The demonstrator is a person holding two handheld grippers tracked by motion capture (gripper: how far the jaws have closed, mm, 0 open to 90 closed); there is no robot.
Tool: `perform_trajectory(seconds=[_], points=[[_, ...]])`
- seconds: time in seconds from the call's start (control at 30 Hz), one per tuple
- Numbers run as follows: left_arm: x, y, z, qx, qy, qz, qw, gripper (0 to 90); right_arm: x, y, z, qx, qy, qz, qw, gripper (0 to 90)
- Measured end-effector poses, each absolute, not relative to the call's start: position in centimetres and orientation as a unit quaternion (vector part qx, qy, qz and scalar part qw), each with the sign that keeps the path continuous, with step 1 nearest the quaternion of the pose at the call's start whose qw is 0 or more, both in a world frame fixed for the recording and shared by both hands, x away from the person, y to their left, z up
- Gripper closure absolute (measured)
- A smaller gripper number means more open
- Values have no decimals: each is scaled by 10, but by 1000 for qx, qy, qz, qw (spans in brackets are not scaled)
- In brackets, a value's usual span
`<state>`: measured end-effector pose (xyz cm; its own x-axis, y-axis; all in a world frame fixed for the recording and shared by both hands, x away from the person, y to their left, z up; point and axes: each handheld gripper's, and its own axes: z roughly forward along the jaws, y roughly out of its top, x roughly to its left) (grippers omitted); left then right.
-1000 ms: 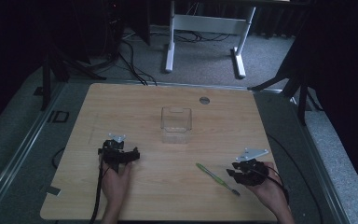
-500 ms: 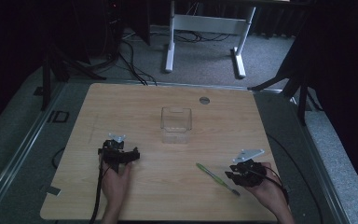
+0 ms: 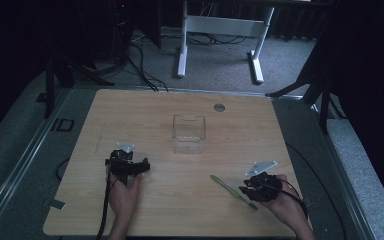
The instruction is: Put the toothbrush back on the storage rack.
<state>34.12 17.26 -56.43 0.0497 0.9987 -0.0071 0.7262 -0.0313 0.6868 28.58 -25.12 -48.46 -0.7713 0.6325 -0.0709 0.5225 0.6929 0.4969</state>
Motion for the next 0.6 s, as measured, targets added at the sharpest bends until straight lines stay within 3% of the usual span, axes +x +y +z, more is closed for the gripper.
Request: perform_trajectory(seconds=[0.6], points=[[341, 173, -564, 672, 641, 252, 270, 30, 290, -240, -487, 304, 925, 205, 96, 684]])
